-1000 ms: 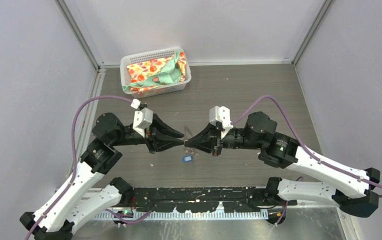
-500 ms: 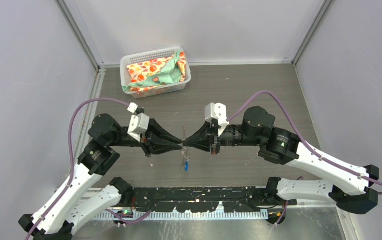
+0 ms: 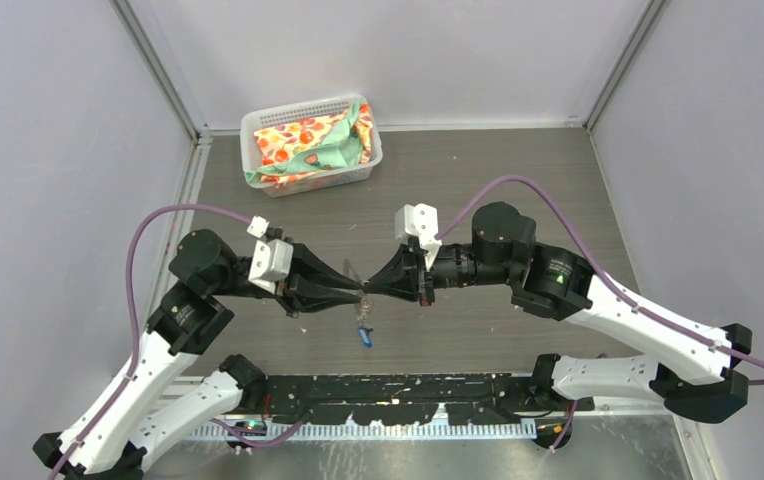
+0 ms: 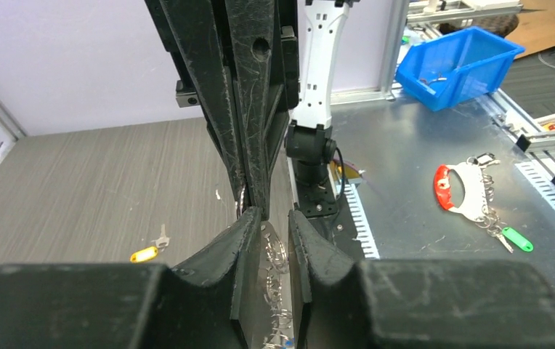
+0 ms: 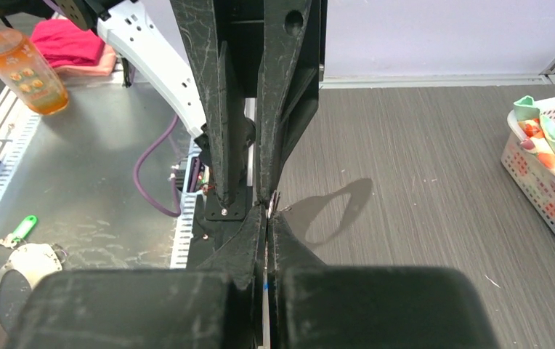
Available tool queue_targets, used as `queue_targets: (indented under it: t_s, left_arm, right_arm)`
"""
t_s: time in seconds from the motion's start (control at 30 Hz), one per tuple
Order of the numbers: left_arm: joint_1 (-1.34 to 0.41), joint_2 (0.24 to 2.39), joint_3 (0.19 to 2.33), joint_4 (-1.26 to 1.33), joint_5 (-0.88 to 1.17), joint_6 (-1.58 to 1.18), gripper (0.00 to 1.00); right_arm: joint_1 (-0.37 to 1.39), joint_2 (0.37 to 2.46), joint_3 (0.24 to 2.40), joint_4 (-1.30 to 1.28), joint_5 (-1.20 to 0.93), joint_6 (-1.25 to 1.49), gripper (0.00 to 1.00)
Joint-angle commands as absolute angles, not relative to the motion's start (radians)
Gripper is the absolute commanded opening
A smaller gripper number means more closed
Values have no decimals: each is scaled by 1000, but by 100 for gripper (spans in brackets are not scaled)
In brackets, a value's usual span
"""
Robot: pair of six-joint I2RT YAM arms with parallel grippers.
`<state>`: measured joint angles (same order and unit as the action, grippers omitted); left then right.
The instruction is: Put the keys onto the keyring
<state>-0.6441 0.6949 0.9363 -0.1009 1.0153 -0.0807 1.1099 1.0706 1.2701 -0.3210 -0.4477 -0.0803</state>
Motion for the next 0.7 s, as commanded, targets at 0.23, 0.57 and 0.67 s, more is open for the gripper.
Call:
queue_targets:
  t_s: [0.23,0.57,0.67]
  left_arm:
    - [-646,658,999,-169,871,-14,28]
    - [-646,673,991,-265,973,60,40]
    - [-646,696,997,-296,1030,76,38]
  right_arm:
    - [1112,1052,1309,-350,-477,-120,1]
    - [1111,1064,1320,-360,-495,-131,1]
    - [1111,1082,1328,-368,-503,-139,1]
